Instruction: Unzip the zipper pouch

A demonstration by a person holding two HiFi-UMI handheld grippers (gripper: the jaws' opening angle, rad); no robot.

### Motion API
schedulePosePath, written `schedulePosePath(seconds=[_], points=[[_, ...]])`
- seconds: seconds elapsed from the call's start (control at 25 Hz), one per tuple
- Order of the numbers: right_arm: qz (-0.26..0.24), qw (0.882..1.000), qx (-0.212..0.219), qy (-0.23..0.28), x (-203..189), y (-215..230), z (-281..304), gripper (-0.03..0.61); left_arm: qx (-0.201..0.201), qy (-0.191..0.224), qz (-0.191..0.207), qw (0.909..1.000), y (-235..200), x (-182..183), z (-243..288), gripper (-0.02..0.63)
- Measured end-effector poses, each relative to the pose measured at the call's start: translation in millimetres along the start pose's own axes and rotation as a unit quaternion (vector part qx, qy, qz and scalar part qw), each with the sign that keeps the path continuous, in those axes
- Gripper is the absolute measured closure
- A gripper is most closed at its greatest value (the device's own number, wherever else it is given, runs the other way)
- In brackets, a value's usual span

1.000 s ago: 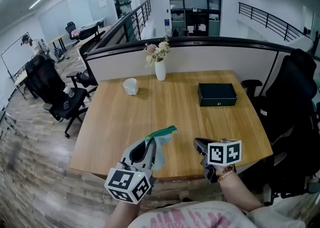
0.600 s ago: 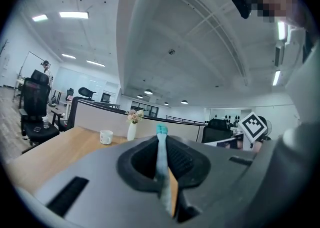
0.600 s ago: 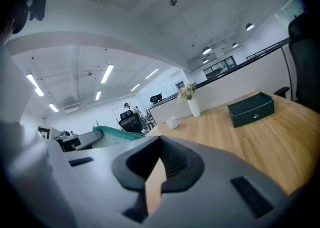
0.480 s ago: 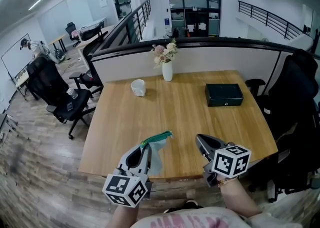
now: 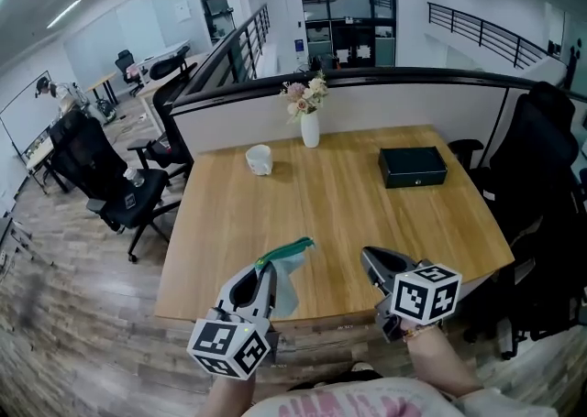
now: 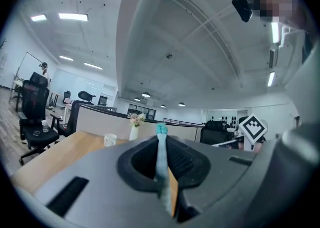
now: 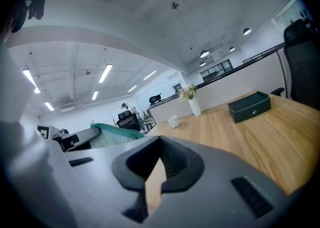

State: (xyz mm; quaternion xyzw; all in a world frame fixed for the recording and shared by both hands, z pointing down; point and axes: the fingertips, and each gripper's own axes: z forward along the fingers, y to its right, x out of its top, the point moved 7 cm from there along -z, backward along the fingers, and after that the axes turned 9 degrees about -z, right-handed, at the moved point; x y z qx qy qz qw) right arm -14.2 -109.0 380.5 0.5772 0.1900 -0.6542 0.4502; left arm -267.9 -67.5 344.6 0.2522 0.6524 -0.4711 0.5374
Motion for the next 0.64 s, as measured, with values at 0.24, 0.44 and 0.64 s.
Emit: schedulePosePath(seconds=[0.24, 0.44, 0.64], points=[[0.001, 1.0, -0.007, -0.009, -16, -15, -1, 0.58, -0.011, -0.002, -0.002, 0.9999, -8, -4, -18, 0.591], [-0.008, 1.0, -0.007, -0.004, -10, -28, 2, 0.58, -0.015, 0.003, -0.002, 0.9999, -16, 2, -23, 0.591], [-0.017, 1.0, -0.008, -0.002, -1, -35, 1, 0.58, -0.022, 0.012, -0.007, 0.9997, -15, 11, -30, 0.591]])
